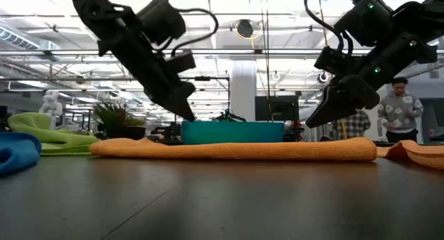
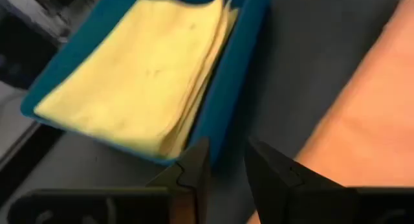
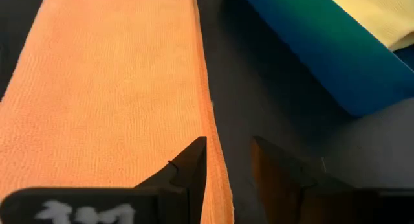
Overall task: Fold microfiber towels
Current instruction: Fold the top orange microfiber cloth
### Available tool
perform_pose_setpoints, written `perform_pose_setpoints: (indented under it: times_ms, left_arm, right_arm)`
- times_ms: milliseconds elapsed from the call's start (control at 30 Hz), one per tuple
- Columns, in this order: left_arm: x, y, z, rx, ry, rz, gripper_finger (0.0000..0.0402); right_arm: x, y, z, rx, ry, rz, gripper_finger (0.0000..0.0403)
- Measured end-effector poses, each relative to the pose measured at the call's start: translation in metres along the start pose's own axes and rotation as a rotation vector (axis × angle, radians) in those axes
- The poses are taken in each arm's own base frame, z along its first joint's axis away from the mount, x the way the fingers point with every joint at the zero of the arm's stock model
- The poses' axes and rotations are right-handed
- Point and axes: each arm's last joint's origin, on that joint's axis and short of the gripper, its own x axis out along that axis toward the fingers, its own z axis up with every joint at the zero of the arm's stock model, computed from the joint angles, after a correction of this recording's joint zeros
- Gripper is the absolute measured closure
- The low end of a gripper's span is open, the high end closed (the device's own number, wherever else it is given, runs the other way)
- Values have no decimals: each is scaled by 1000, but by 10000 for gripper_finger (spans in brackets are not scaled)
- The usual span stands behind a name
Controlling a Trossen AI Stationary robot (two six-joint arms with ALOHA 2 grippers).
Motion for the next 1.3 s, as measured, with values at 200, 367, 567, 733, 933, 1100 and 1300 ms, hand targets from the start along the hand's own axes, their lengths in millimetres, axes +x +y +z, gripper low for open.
perform_pose_setpoints:
  times_ms: [200,367,567,733,933,1100,1300]
  left_arm:
    - [11,26,1,-2,23,128,305]
    - [17,42,1,-30,32,207,305]
    - [16,38,2,-34,20,150,305]
    - [5,12,8,18,-54,67,305]
    - [-17,-28,12,113,-173,-92,305]
    - [-30,-49,13,105,-220,-260,305]
    - [-41,-67,-7,139,-76,-383,305]
  right_arm:
    - [0,0,1,4,-8,2,294]
    - [0,1,1,5,-9,25,294]
    - [0,1,1,4,-11,28,294]
    - [0,1,1,-23,-9,27,294]
    - [0,1,2,-20,-20,28,294]
    - [0,1,3,-16,-28,29,294]
    - [0,3,3,-13,-26,86,294]
